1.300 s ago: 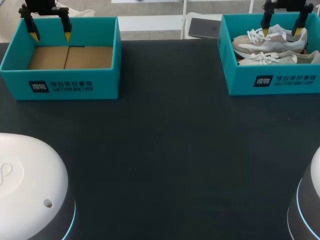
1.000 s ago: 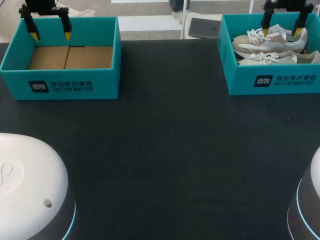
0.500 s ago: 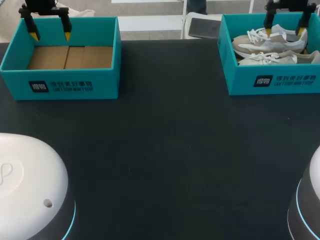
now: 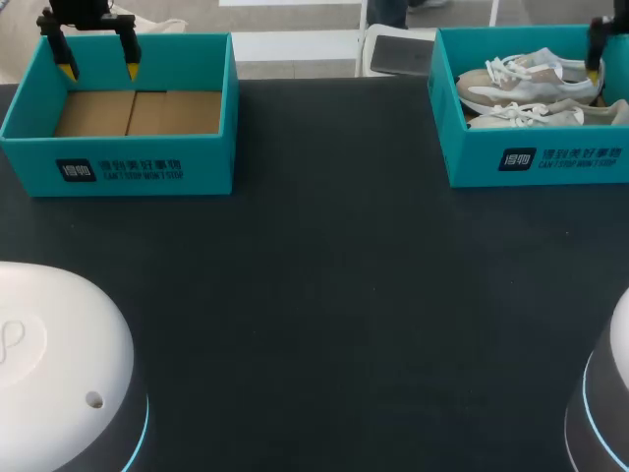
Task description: Take the shoe out of the shoebox, open the shoe tongue, remove and reinsert the insole, then place the shoe into the shoebox
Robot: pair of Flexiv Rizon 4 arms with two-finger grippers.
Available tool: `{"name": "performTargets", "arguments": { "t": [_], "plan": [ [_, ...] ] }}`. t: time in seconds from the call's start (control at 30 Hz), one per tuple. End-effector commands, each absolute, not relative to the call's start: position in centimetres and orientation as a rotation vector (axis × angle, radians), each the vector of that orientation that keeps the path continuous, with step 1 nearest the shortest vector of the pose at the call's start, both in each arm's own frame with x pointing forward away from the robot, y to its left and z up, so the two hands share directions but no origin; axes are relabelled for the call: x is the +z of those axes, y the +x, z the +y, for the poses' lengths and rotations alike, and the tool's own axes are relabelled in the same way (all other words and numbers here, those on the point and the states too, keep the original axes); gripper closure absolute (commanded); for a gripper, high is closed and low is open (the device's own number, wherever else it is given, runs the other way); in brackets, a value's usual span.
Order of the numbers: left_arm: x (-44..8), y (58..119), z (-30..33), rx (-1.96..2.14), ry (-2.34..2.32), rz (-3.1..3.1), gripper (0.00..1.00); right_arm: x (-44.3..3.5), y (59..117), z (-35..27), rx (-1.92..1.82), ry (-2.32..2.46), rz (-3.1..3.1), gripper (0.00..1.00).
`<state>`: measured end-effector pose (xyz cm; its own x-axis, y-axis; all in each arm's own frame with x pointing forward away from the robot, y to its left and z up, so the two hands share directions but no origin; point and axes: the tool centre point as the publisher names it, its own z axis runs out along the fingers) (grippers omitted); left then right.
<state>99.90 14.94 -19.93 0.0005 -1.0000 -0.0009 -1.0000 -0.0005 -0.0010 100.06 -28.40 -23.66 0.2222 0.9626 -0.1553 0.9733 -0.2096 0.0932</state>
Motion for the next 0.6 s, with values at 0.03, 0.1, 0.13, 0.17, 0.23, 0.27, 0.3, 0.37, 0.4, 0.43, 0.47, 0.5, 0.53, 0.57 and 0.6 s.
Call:
{"name": "performTargets", "arguments": {
  "t": [0.03, 0.1, 0.13, 0.17, 0.23, 0.27, 0.3, 0.37, 0.4, 0.43, 0.47, 0.5, 0.53, 0.57, 0.6],
  "plan": [
    [-20.0, 99.9, 15.0, 0.0, -2.221, 2.22, 0.0, -26.8, 101.5, -29.3, -0.091, 2.334, 1.844, 0.0],
    [-20.0, 99.9, 15.0, 0.0, -2.221, 2.22, 0.0, -28.1, 101.8, -29.8, -0.082, 2.348, 1.821, 0.0],
    [-20.0, 99.9, 15.0, 0.0, -2.221, 2.22, 0.0, -28.6, 102.0, -30.0, -0.082, 2.354, 1.816, 0.0],
    [-20.0, 99.9, 15.0, 0.0, -2.221, 2.22, 0.0, -29.0, 102.1, -30.2, -0.094, 2.351, 1.81, 0.0],
    [-20.0, 99.9, 15.0, 0.0, -2.221, 2.22, 0.0, -29.8, 102.4, -30.4, -0.101, 2.366, 1.803, 0.0],
    [-20.0, 99.9, 15.0, 0.0, -2.221, 2.22, 0.0, -30.0, 102.5, -30.5, -0.102, 2.365, 1.802, 0.0],
    [-20.0, 99.9, 15.0, 0.0, -2.221, 2.22, 0.0, -30.4, 102.6, -30.5, -0.104, 2.368, 1.803, 0.0],
    [-20.0, 99.9, 15.0, 0.0, -2.221, 2.22, 0.0, -30.9, 102.8, -30.6, -0.108, 2.357, 1.811, 0.0],
    [-20.0, 99.9, 15.0, 0.0, -2.221, 2.22, 0.0, -31.4, 103.0, -30.7, -0.107, 2.349, 1.818, 0.01],
    [-20.0, 99.9, 15.0, 0.0, -2.221, 2.22, 0.0, -31.8, 103.1, -30.9, -0.115, 2.33, 1.82, 0.02],
    [-20.0, 99.9, 15.0, 0.0, -2.221, 2.22, 0.0, -32.1, 103.1, -31.1, -0.119, 2.33, 1.816, 0.01],
    [-20.0, 99.9, 15.0, 0.0, -2.221, 2.22, 0.0, -32.3, 103.1, -31.3, -0.119, 2.327, 1.817, 0.04],
    [-20.0, 99.9, 15.0, 0.0, -2.221, 2.22, 0.0, -32.5, 103.2, -31.6, -0.121, 2.323, 1.808, 0.09],
    [-20.0, 99.9, 15.0, 0.0, -2.221, 2.22, 0.0, -32.7, 103.2, -31.9, -0.121, 2.322, 1.805, 0.11],
    [-20.0, 99.9, 15.0, 0.0, -2.221, 2.22, 0.0, -32.8, 103.2, -32.1, -0.113, 2.324, 1.807, 0.11]
  ]
}}
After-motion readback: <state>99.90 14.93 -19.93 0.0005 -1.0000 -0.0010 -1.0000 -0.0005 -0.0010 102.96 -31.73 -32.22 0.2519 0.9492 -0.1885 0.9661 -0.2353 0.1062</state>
